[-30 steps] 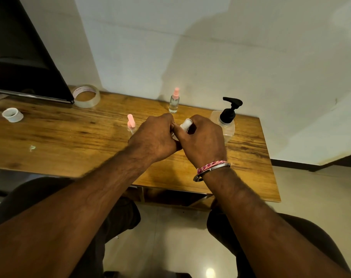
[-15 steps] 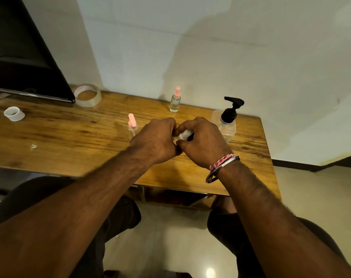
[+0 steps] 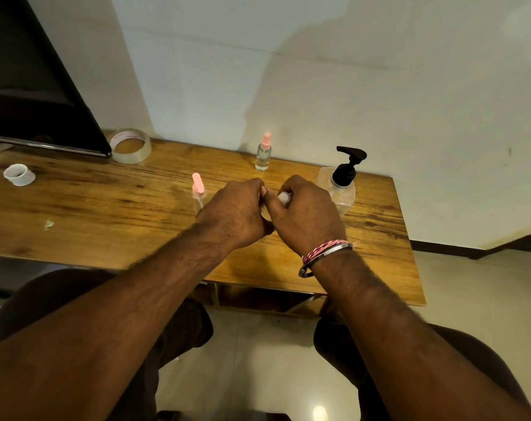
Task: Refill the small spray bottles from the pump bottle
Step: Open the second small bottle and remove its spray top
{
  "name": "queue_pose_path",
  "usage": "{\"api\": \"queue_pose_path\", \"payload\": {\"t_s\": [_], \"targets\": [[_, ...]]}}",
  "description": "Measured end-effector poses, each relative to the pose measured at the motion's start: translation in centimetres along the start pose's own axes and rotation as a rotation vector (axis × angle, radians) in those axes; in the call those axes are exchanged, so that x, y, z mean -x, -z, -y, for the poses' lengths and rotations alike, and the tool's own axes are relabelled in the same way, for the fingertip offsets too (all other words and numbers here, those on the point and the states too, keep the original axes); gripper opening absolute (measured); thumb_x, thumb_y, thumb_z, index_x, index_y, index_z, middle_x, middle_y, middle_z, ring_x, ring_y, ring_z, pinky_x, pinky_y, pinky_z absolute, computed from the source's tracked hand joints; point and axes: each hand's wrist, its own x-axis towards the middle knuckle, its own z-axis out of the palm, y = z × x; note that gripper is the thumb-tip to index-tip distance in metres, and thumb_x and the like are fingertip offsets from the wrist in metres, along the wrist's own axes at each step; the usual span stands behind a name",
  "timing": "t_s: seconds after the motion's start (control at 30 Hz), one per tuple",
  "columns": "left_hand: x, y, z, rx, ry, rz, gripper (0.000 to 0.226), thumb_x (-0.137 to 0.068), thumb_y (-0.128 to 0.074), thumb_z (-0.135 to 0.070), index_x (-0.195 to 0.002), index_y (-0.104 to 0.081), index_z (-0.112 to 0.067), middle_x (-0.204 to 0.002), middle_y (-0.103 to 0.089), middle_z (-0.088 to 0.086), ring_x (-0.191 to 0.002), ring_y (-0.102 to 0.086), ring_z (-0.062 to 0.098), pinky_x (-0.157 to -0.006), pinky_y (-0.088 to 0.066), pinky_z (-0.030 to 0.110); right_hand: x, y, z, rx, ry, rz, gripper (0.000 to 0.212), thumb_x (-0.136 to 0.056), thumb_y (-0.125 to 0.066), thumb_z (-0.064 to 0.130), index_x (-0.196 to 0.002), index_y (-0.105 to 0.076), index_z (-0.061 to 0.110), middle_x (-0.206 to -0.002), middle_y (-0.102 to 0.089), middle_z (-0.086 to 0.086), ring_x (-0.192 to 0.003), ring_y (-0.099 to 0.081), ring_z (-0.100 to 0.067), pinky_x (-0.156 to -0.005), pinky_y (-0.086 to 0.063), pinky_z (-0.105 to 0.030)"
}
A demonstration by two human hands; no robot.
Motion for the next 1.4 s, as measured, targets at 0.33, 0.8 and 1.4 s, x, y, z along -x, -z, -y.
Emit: {"api": "queue_pose_path", "payload": {"t_s": [0.33, 0.8, 1.4], "targets": [[0.0, 0.2, 0.3, -0.025, 0.026, 0.017, 0.033, -0.083, -0.085, -0.034, -0.096, -0.054, -0.028, -0.087, -0.059, -0.010, -0.080, -0.059, 0.013, -0.057, -0.041, 0.028, -0.1, 1.0, 0.4, -0.024, 0.152, 0.210, 0.018, -0.089, -0.067, 0.026, -0.106, -0.072, 0.027, -0.103, -0.062, 0.001, -0.090, -0.059, -0.015, -0.072, -0.048, -0.028], [-0.2, -0.3, 0.0, -0.026, 0.002, -0.009, 0.039, -0.080, -0.089, -0.036, -0.101, -0.057, -0.027, -0.089, -0.063, -0.008, -0.081, -0.062, 0.014, -0.057, -0.043, 0.027, -0.3, 0.1, -0.4, -0.031, 0.072, 0.082, 0.037, -0.094, -0.061, 0.052, -0.113, -0.065, 0.021, -0.100, -0.067, 0.000, -0.087, -0.061, -0.017, -0.068, -0.050, -0.030], [-0.2, -0.1, 1.2, 0.091, 0.045, -0.037, 0.041, -0.080, -0.089, -0.039, -0.115, -0.068, -0.035, -0.114, -0.070, -0.013, -0.099, -0.065, 0.014, -0.077, -0.050, 0.031, 0.6, 1.8, -1.5, -0.188, 0.119, 0.053, 0.026, -0.092, -0.074, 0.027, -0.117, -0.074, 0.024, -0.114, -0.071, 0.005, -0.092, -0.068, -0.008, -0.080, -0.058, -0.025]]}}
